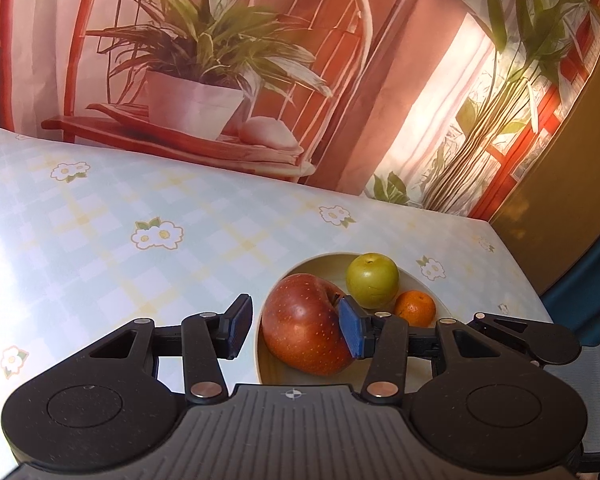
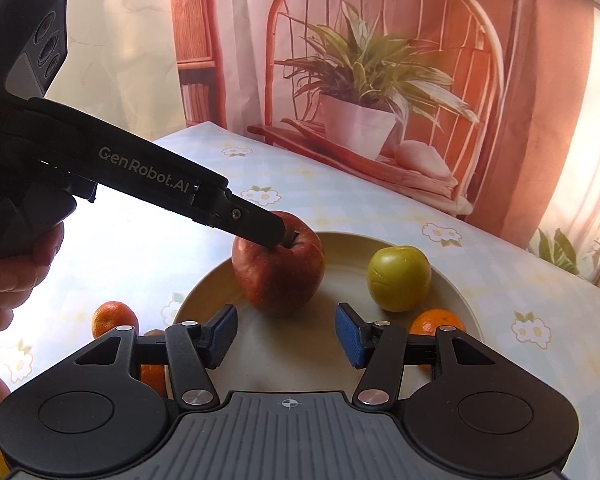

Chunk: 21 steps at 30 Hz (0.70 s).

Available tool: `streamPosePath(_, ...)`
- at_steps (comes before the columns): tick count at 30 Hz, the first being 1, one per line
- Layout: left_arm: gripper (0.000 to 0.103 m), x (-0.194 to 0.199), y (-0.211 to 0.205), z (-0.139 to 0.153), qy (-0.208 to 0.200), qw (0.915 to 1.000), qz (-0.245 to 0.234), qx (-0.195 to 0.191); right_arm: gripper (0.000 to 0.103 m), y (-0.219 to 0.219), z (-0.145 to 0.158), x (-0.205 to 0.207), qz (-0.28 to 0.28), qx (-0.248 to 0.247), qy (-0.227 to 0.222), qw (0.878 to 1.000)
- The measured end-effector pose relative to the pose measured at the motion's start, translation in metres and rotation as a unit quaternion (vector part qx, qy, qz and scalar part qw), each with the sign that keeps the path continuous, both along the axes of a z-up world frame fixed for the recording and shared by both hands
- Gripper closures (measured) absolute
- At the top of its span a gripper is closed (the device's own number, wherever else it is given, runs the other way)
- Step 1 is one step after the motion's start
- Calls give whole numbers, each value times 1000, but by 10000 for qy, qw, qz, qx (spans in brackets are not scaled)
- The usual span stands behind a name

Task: Organize fruits
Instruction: 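Open the left gripper to release the apple and pull both tools back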

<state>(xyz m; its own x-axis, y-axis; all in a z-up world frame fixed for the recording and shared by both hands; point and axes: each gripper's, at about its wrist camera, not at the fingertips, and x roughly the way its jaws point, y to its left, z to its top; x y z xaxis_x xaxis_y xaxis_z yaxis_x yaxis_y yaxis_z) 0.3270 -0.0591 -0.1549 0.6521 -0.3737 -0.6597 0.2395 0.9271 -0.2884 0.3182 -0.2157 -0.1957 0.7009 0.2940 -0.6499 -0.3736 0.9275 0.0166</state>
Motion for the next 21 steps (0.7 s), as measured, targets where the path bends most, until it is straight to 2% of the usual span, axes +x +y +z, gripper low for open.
streamPosePath(16,53,-55,29,30,-470,9981,291,285,53,-30,6,-76,-833,598,-546,9932)
streamPosePath(21,53,-83,39,40,-619,9958,341,589,53,-35,7,-103,-1101,765,-633,9890)
